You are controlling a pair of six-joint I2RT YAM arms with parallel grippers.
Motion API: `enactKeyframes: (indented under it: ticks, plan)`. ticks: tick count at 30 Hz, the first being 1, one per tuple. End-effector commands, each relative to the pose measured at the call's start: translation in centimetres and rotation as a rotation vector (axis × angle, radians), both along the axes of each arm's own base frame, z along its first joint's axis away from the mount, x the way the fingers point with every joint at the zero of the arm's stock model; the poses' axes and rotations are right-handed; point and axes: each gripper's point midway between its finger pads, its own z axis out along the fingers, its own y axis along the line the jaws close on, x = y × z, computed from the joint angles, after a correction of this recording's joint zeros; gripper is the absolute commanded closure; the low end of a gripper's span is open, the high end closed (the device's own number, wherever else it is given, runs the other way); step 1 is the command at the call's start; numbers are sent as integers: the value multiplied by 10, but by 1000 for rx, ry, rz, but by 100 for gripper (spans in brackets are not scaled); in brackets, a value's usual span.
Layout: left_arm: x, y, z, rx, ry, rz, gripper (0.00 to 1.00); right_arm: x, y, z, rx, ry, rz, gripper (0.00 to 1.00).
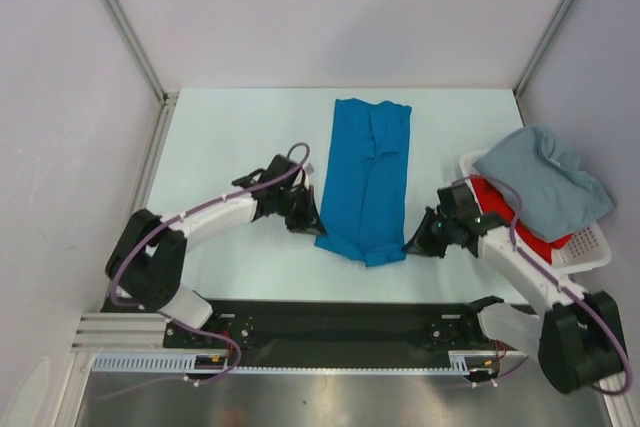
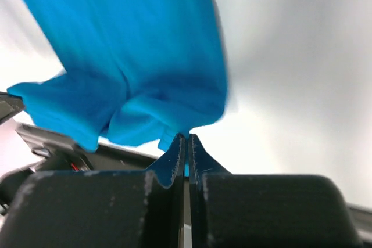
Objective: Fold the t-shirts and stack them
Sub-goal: Fold the tshirt
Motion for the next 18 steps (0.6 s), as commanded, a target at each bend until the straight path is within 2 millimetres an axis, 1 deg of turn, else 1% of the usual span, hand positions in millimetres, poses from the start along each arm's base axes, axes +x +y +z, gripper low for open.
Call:
enactKeyframes:
  ticks: [1, 2, 3, 4, 5, 6, 7, 9, 10, 13, 14, 16, 17, 18]
  plan:
    - [40, -3, 12, -4, -26, 11, 100, 48, 2, 24, -4, -96, 62, 100]
    - [59, -12, 29, -31, -67, 13, 100, 57, 1, 27, -11, -102, 65, 100]
    - [70, -13, 33, -31, -83, 9, 100, 66, -2, 28, -18, -106, 63, 100]
    - [90, -17, 39, -38, -89, 18, 100, 84, -1, 33, -28, -118, 75, 100]
    - [100, -18, 42, -42, -98, 21, 100, 92, -1, 35, -28, -121, 79, 100]
    - [109, -19, 43, -44, -99, 18, 100, 104, -3, 37, -27, -125, 73, 100]
    - [128, -21, 47, -55, -112, 29, 100, 120, -3, 38, -35, -127, 81, 100]
    - [146, -19, 46, -54, -114, 36, 100, 139, -6, 40, -38, -131, 77, 100]
    - [159, -22, 44, -59, -114, 39, 100, 156, -5, 40, -38, -134, 81, 100]
    - [178, -21, 41, -77, -112, 49, 100, 180, -7, 42, -35, -136, 74, 100]
    - [186, -23, 38, -80, -110, 52, 100, 193, -6, 43, -36, -140, 72, 100]
    - [199, -21, 38, -95, -113, 69, 100, 206, -7, 41, -33, -132, 66, 100]
    - [203, -21, 36, -103, -111, 74, 100, 210, -7, 32, -32, -107, 66, 100]
    - [209, -20, 29, -109, -102, 83, 100, 221, -6, 38, -25, -127, 66, 100]
